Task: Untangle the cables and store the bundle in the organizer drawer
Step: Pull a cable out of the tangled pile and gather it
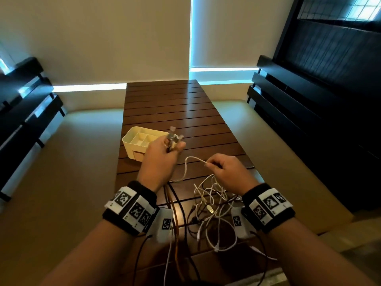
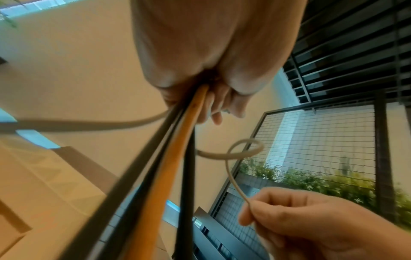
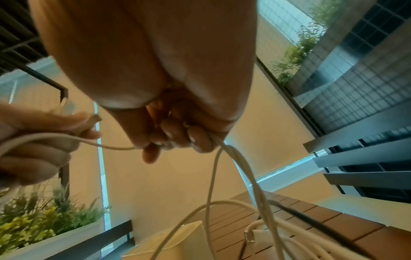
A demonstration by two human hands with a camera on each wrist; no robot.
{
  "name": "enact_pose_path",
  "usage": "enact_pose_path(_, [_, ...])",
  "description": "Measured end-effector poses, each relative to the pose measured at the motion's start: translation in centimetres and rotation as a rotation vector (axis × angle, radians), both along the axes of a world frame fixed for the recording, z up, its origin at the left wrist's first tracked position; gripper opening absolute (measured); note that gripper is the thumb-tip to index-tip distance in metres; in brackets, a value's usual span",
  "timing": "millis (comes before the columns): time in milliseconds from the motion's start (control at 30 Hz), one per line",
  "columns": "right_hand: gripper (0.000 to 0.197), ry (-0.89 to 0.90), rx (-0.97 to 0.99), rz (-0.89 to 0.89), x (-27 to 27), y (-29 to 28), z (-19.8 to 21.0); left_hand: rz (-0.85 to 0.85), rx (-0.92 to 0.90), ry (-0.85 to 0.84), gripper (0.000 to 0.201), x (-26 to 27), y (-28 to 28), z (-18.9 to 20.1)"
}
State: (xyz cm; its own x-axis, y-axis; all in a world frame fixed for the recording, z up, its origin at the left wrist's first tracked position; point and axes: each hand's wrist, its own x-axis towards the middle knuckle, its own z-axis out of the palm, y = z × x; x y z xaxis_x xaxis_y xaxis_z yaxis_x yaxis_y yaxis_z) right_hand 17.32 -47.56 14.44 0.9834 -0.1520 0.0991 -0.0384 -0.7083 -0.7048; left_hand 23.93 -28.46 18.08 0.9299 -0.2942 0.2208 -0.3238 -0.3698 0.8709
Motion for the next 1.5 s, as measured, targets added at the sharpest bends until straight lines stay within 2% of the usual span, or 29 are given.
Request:
enact_pose_path(133, [0.011, -0.118, 0.010, 0.087, -0.4, 1.3, 1.0, -0.243, 0.163, -0.028, 0.023, -0.7, -0.6, 0.1])
enact_pose_path(267, [0.012, -0.272, 0.101, 0.094, -1.1, 1.5, 2.8, -0.318, 0.223, 0.018, 0.029, -1.1, -0.2, 0.3])
enact_pose_path(367, [0.015, -0.257, 0.202, 0.080, -1.7, 1.7, 2.1, -0.294, 0.094, -0.005, 0.028, -2.0, 0.0, 0.8])
enact_pose_path(467, [0.030, -0.083, 0.306, 0.072, -2.5, 1.7, -0.3, -0.197, -0.081, -0.015, 0.026, -2.6, 0.5, 1.6])
enact_pose_path(533, [0.038, 0.035, 0.287, 0.083, -3.0, 1.4, -2.3, -0.149, -0.208, 0.008, 0.030, -2.5, 1.3, 2.3])
enact_pose_path(600, [0.039, 0.058, 0.283, 0.062, -3.6, 1.0, -3.2, -0.115, -0.258, 0.026, 0.032, -2.2, 2.1, 2.6])
enact_pose_path(667, [0.034, 0.028, 0.339, 0.033, -3.7, 0.8, -2.6, -0.097, -0.145, 0.058, 0.027, -2.1, 2.6, 2.5])
enact_pose_path(767, [0.027, -0.075, 0.425, -0.050, -3.4, 0.6, -0.8, -0.144, 0.198, 0.194, 0.023, -1.6, 3.0, 0.7])
enact_pose_path(833, [0.025, -0.146, 0.383, -0.087, -3.0, 0.1, 0.2, -0.141, 0.220, 0.260, 0.025, -1.6, 3.5, -0.6])
enact_pose_path(900, [0.021, -0.159, 0.256, -0.093, -2.7, -0.8, 0.3, -0.053, 0.096, 0.248, 0.021, -2.0, 4.0, -0.9])
enact_pose_path(1000, [0.016, -0.023, -0.020, -0.070, -2.7, -1.7, -0.2, 0.091, -0.065, 0.148, 0.015, -2.5, 4.0, -0.2])
enact_pose_path(1067, [0.012, 0.015, -0.085, -0.049, -2.8, -1.4, -0.4, 0.123, -0.117, 0.079, 0.012, -2.8, 3.6, 0.7])
enact_pose_path(1133, [0.009, -0.005, -0.079, -0.010, -2.8, -0.5, -0.3, 0.077, -0.104, 0.020, 0.008, -3.2, 2.8, 1.2])
enact_pose_path(1300, [0.008, -0.183, -0.029, 0.120, -2.4, 1.5, 1.2, -0.228, 0.138, -0.049, 0.011, -3.9, 0.6, 0.8])
enact_pose_path(1333, [0.008, -0.211, -0.014, 0.130, -2.4, 1.6, 1.7, -0.268, 0.199, -0.050, 0.018, -3.8, 0.4, 0.6])
enact_pose_path(1400, [0.008, -0.247, 0.020, 0.136, -2.6, 1.6, 2.6, -0.306, 0.267, -0.033, 0.027, -3.5, 0.1, 0.3])
enact_pose_path(1500, [0.012, -0.223, 0.118, 0.122, -3.0, 1.5, 2.5, -0.303, 0.226, -0.091, 0.027, -3.6, 0.0, 0.6])
